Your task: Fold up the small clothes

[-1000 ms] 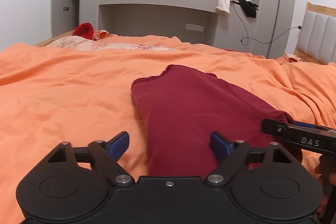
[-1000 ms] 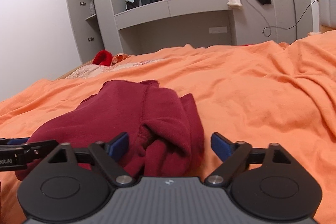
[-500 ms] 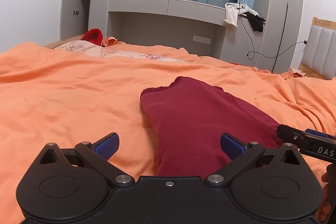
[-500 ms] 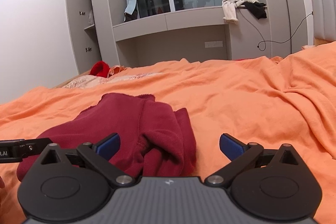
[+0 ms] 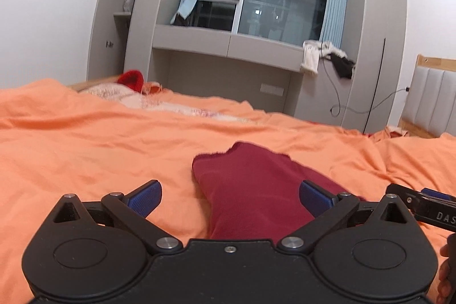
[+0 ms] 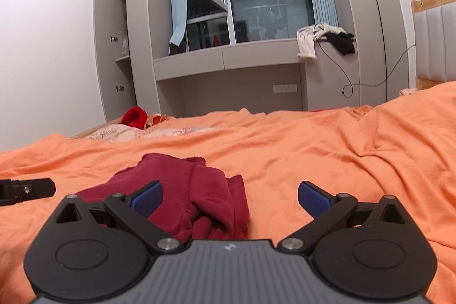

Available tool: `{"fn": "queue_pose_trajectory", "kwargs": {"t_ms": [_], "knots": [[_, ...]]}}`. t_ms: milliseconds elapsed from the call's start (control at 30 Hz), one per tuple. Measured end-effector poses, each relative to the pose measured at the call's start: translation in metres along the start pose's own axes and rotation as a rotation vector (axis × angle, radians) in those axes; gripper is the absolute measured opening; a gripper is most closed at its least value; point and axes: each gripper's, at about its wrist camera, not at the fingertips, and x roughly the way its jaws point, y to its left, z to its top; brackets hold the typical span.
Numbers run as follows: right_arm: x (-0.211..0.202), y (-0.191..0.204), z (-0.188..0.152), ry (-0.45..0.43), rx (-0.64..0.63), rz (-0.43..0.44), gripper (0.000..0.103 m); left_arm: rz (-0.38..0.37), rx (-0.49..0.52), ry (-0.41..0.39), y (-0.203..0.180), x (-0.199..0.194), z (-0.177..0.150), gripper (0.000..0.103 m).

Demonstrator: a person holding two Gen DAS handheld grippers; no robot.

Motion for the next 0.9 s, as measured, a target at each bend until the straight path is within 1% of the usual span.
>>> {"fn": "queue_pose_trajectory", "kwargs": {"t_ms": [100, 200, 300, 433, 567, 667, 767, 900], "knots": [[-0.022, 0.003, 0.003, -0.047, -0.025, 0.002, 0.103, 0.013, 0.025, -0.033, -0.005, -0.015, -0.002, 0.102], [-0.044, 0.006, 0.006, -0.101, -0.058, -0.002, 0.103, 0.019, 0.024, -0.051, -0.006, -0.032, -0.005, 0.102], [-0.063, 0.006, 0.006, -0.133, -0.06, -0.004, 0.103, 0.019, 0.022, -0.058, -0.007, -0.047, -0.008, 0.102], [-0.085, 0.005, 0.002, -0.159, -0.06, -0.016, 0.103, -0.006, 0.017, -0.049, -0.011, -0.067, -0.011, 0.102], [-0.103, 0.012, -0.004, -0.185, -0.109, -0.048, 0.103, -0.028, 0.023, -0.055, -0.016, -0.089, -0.013, 0.102], [-0.121, 0.017, -0.009, -0.212, -0.126, -0.041, 0.103, -0.023, 0.039, -0.054, -0.018, -0.104, -0.018, 0.102], [-0.14, 0.017, -0.016, -0.23, -0.115, -0.035, 0.103, -0.01, 0.044, -0.06, -0.015, -0.12, -0.025, 0.102], [-0.163, 0.02, -0.027, -0.234, -0.113, -0.034, 0.103, -0.001, 0.044, -0.061, -0.009, -0.138, -0.038, 0.102]]}}
